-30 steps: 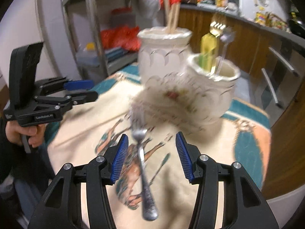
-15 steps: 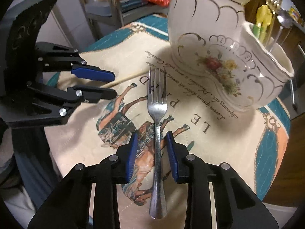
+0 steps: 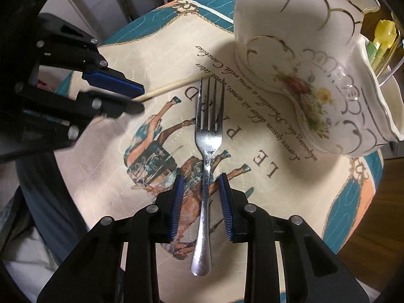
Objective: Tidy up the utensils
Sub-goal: 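Grasp a chopstick with the left tool while the right tool grasps a silver fork, then lower the chopstick into the tall pot while the right tool lowers the silver fork into the short pot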
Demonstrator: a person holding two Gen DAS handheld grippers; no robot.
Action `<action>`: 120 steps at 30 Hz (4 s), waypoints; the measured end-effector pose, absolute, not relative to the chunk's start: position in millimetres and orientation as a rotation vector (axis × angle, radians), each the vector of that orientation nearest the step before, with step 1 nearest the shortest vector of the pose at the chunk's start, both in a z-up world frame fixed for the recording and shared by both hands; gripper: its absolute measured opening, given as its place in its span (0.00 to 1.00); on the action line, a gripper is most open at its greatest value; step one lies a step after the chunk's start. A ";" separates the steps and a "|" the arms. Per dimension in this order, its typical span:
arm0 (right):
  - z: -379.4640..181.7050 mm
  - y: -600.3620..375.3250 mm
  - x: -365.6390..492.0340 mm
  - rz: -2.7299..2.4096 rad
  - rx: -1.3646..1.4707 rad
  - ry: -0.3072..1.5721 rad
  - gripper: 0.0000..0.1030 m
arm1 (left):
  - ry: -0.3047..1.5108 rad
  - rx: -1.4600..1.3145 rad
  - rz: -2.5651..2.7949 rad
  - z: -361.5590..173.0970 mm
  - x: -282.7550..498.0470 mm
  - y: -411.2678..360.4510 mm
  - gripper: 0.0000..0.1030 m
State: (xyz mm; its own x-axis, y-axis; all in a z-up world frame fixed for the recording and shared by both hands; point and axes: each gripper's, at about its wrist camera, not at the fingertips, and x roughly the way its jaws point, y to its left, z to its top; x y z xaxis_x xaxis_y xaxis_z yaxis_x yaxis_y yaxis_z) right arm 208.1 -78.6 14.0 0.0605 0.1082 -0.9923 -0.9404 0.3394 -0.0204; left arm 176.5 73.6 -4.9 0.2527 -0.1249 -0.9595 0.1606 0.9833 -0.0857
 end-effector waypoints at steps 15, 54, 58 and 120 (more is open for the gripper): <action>30.2 -125.2 183.9 1.006 -0.733 1.082 0.06 | 1.083 -0.089 -0.175 8.4 135.2 82.5 0.04; 101.0 -247.9 186.3 0.989 -0.143 0.570 0.06 | 0.348 -0.260 -0.226 81.7 108.0 73.4 0.04; 114.0 -241.3 201.1 0.991 -0.125 0.536 0.06 | 0.295 -0.260 -0.221 91.8 117.7 80.0 0.04; 75.5 -166.8 309.1 0.878 -0.164 0.566 0.06 | 0.273 -0.109 -0.022 70.8 212.0 70.9 0.04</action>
State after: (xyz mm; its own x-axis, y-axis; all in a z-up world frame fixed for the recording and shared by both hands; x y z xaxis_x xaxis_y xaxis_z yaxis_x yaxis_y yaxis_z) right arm 309.1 -166.8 75.5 0.5037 0.6808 -0.5318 -0.7653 0.6372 0.0909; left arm 212.0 70.9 70.8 0.9628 -0.0360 -0.2679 0.0065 0.9939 -0.1102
